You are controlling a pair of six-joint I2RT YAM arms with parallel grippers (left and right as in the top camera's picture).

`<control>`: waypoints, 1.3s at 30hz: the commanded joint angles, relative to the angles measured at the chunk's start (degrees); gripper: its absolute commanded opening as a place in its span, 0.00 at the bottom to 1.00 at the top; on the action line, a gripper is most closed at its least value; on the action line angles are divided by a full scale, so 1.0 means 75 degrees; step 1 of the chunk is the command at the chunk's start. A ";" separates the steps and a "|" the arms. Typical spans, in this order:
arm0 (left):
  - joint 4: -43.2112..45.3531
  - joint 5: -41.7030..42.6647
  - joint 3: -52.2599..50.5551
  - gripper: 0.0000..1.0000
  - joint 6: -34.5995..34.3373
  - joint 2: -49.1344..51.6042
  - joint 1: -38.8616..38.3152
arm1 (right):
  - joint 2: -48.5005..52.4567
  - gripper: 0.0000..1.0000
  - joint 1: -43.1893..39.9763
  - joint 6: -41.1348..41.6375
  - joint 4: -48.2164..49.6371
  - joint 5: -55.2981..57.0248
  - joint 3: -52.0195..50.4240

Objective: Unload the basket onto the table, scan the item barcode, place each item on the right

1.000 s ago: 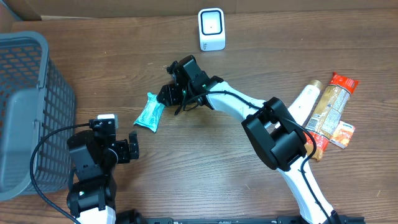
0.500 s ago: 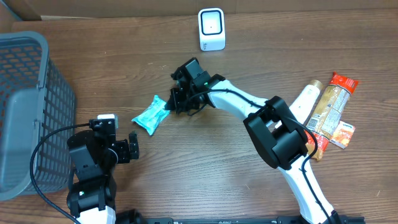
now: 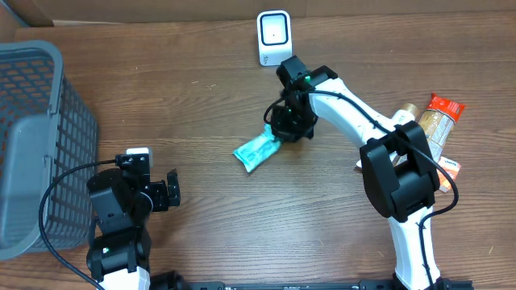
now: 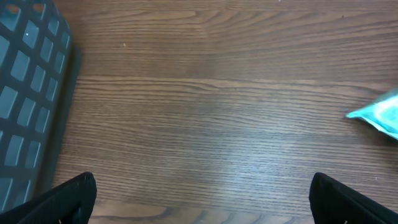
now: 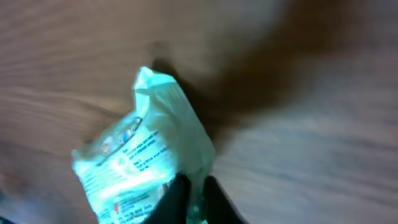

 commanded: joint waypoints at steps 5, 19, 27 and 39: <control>0.0029 0.0111 -0.0012 1.00 0.0146 0.0017 0.0041 | -0.0239 0.35 0.0166 -0.1265 -0.0886 0.0006 -0.0032; 0.0026 0.0111 -0.0012 1.00 0.0146 0.0017 0.0041 | -0.0810 0.53 0.0822 -0.1623 0.0530 -0.0860 0.0119; 0.0029 0.0111 -0.0012 1.00 0.0146 0.0017 0.0038 | -0.0609 0.55 0.1871 -0.1090 0.1154 -0.0857 -0.0076; 0.0026 0.0111 -0.0012 1.00 0.0146 0.0017 0.0041 | -0.0600 0.61 0.2057 -0.0335 0.1125 0.0580 -0.1017</control>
